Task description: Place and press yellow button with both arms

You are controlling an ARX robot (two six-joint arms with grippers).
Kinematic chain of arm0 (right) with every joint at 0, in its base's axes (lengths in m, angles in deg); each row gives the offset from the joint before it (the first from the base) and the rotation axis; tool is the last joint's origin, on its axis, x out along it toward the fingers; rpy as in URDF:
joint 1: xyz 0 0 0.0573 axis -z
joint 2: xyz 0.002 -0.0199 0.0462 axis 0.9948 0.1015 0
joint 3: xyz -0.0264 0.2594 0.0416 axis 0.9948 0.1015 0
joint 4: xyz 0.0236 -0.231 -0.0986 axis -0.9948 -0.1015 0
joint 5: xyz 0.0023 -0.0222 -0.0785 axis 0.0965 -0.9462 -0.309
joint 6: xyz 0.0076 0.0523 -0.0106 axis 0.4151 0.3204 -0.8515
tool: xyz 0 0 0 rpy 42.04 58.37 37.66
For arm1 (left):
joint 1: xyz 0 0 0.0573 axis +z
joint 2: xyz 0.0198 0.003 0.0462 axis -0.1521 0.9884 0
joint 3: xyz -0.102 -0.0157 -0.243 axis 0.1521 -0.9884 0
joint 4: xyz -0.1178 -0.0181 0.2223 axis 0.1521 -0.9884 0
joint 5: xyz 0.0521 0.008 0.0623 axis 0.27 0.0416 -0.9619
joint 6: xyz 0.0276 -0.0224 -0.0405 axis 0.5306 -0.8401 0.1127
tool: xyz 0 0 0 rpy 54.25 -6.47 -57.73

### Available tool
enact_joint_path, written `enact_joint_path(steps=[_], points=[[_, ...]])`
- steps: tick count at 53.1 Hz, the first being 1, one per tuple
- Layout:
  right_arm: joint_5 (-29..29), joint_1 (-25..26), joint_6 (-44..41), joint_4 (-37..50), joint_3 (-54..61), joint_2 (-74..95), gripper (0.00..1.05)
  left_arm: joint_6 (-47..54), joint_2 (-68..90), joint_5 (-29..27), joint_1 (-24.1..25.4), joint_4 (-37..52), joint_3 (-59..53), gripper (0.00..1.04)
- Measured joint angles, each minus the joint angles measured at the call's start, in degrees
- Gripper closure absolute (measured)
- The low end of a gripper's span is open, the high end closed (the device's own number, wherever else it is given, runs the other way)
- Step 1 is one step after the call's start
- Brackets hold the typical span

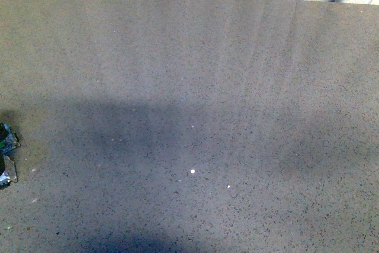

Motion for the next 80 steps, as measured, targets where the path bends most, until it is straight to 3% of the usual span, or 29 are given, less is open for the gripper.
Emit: enact_joint_path(steps=[10,16,36,55,67,73,80], points=[[0.0,0.0,0.0,0.0,0.0,0.0,0.09,0.0,0.2,-0.2,-0.1,0.1,0.0,0.11],[0.0,0.0,0.0,0.0,0.0,0.0,0.09,0.0,0.5,-0.3,-0.2,0.3,0.0,0.19],[0.0,0.0,0.0,0.0,0.0,0.0,0.09,0.0,1.1,-0.4,-1.3,0.8,-0.1,0.71],[0.0,0.0,0.0,0.0,0.0,0.0,0.09,0.1,0.3,-0.4,-1.3,0.6,-0.3,0.72],[0.0,0.0,0.0,0.0,0.0,0.0,0.09,0.4,-9.2,-1.2,0.2,-5.0,3.0,0.72],[0.0,0.0,0.0,0.0,0.0,0.0,0.09,-1.2,-13.0,-2.4,-4.2,-7.9,6.8,0.72],[0.0,0.0,0.0,0.0,0.0,0.0,0.09,-3.6,-13.1,-4.6,-14.1,-8.7,9.9,0.72]])
